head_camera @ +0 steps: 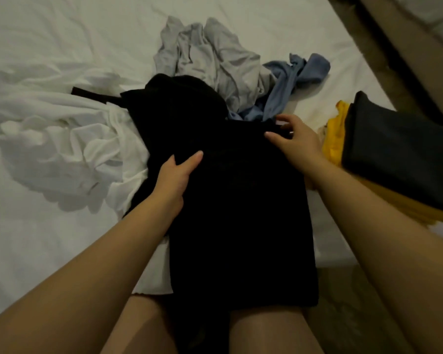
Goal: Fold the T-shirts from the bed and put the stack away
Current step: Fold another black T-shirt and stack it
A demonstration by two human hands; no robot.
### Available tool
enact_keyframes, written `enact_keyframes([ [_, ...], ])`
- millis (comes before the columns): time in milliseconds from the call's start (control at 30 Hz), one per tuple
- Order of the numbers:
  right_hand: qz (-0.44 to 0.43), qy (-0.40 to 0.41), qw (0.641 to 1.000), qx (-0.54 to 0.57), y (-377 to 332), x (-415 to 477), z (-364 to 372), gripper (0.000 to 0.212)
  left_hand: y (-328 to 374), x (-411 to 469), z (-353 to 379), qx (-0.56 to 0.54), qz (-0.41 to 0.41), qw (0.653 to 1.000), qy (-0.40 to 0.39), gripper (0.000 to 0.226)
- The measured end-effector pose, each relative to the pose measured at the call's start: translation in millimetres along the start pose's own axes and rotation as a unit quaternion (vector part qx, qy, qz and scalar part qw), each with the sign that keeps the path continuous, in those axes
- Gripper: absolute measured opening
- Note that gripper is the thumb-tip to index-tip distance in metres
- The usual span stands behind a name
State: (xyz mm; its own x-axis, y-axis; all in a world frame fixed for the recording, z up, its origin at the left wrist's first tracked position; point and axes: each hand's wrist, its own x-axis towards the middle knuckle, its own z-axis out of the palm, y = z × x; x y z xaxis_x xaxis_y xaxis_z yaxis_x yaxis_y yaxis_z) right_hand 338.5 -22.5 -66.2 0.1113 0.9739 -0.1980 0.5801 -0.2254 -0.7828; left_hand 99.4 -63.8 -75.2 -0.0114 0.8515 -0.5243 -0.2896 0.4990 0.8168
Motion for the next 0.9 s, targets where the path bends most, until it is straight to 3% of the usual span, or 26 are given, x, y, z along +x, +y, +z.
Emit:
enact_keyframes([
  [67, 0.01, 0.002, 1.0, 0.017, 9.0, -19.1, 5.3, 0.062, -8.0, -10.4, -3.9, -0.009, 0.002, 1.0, 0.001, 0.045],
  [167, 0.044, 0.03, 0.994, 0.1, 35.7, -71.5, 11.7, 0.068, -31.9, -45.7, -17.8, -0.028, -0.023, 0.999, -0.023, 0.062],
  [300, 0.07, 0.065, 0.982, 0.162, 62.6, -151.0, 18.7, 0.061, -76.9, -101.2, -32.8, 0.064, -0.038, 0.997, -0.031, 0.059],
  [400, 0.104, 0.044, 0.969, 0.22, 73.2, -206.4, 28.1, 0.06, -103.0, -133.9, -39.3, 0.164, -0.026, 0.985, -0.036, 0.044],
  [567, 0.176, 0.004, 0.965, 0.194, 103.8, -270.6, 36.4, 0.064, -119.4, -162.3, -59.2, 0.244, -0.014, 0.969, -0.027, 0.032],
  [667, 0.195, -0.002, 0.952, 0.237, 107.7, -284.7, 24.9, 0.057, -117.5, -172.2, -65.4, 0.287, -0.005, 0.958, -0.014, 0.018],
  [800, 0.153, 0.034, 0.956, 0.249, 94.4, -288.3, 10.1, 0.037, -105.6, -190.3, -62.5, 0.288, -0.011, 0.958, 0.011, 0.007],
  [900, 0.133, 0.03, 0.946, 0.295, 82.7, -294.2, 0.0, 0.019, -92.8, -215.5, -55.2, 0.295, 0.029, 0.955, 0.022, 0.014],
])
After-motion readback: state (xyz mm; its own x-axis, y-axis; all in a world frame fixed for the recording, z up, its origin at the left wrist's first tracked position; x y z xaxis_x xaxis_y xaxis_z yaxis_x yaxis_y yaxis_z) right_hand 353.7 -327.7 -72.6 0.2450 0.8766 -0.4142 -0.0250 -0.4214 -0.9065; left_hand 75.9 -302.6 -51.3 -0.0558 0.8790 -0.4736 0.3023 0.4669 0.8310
